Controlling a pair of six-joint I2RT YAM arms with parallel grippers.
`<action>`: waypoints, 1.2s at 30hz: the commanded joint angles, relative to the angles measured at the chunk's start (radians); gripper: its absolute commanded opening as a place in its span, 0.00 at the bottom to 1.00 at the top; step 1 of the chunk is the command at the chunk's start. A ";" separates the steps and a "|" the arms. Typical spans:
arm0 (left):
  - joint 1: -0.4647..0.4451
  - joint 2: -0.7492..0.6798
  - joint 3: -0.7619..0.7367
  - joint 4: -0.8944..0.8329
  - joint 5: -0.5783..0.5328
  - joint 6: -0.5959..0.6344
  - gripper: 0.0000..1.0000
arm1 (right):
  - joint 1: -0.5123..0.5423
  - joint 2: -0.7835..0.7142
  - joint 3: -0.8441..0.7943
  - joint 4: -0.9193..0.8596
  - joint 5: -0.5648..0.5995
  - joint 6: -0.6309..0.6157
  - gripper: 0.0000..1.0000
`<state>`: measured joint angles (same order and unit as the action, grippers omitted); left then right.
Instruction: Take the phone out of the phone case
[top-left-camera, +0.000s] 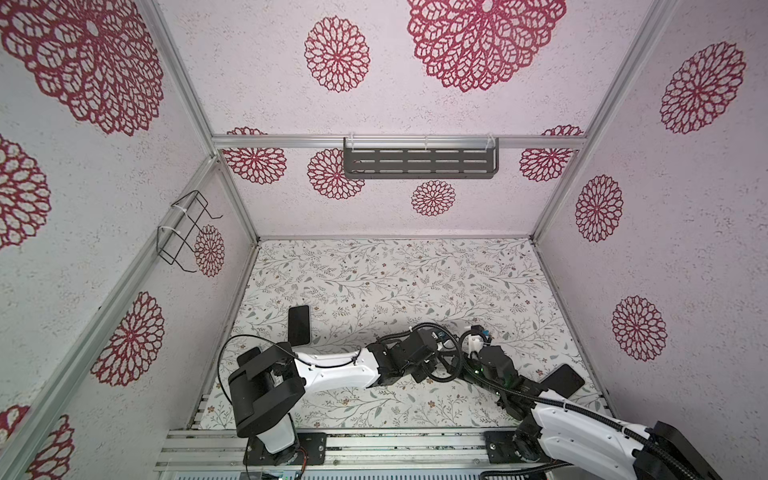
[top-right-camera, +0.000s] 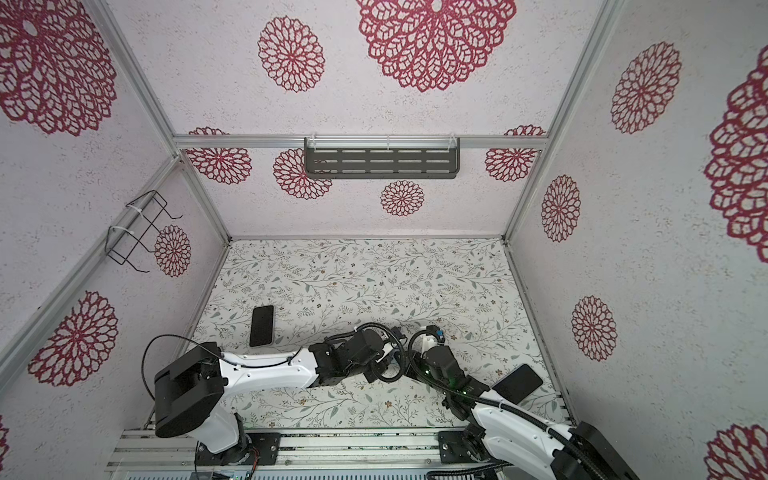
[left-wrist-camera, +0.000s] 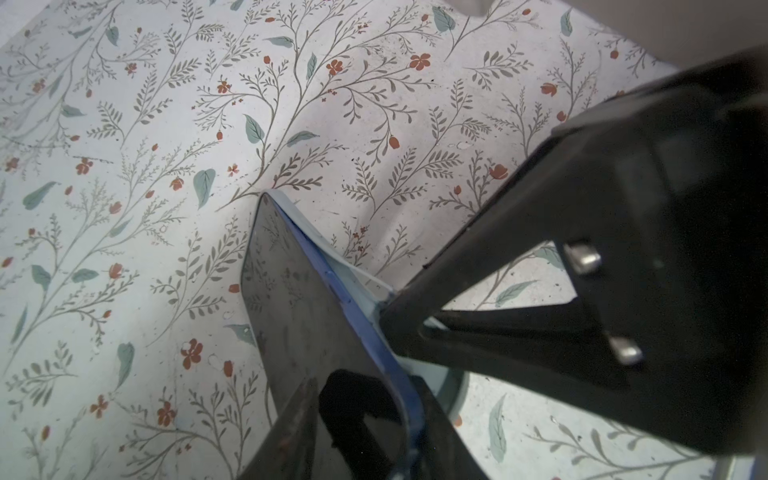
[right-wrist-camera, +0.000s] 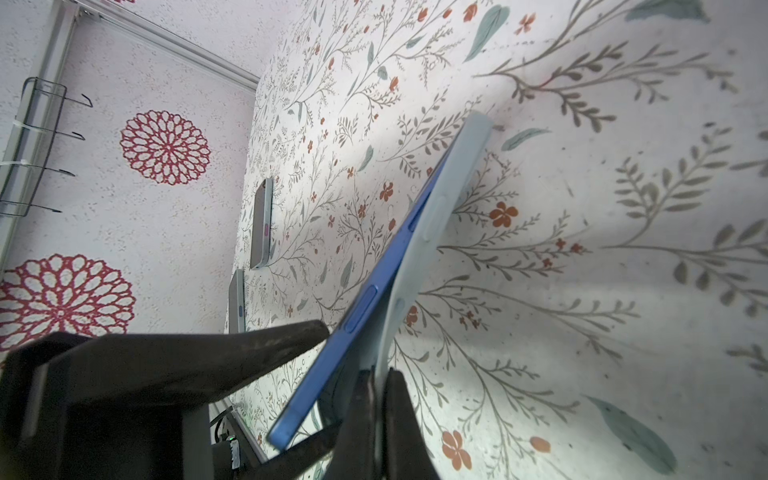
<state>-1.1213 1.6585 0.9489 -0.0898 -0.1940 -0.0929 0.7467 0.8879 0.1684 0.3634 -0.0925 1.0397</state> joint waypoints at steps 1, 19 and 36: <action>-0.005 0.015 0.004 0.030 -0.028 0.000 0.29 | 0.006 -0.030 0.022 0.089 -0.018 0.009 0.00; -0.020 -0.067 -0.029 0.062 -0.160 -0.069 0.04 | 0.006 -0.038 0.015 0.080 -0.011 0.021 0.00; -0.031 -0.286 -0.057 -0.177 -0.422 -0.108 0.03 | -0.007 -0.073 -0.017 -0.055 0.051 0.044 0.00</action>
<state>-1.1366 1.4090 0.9028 -0.2180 -0.5400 -0.1787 0.7460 0.8318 0.1528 0.3141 -0.0620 1.0737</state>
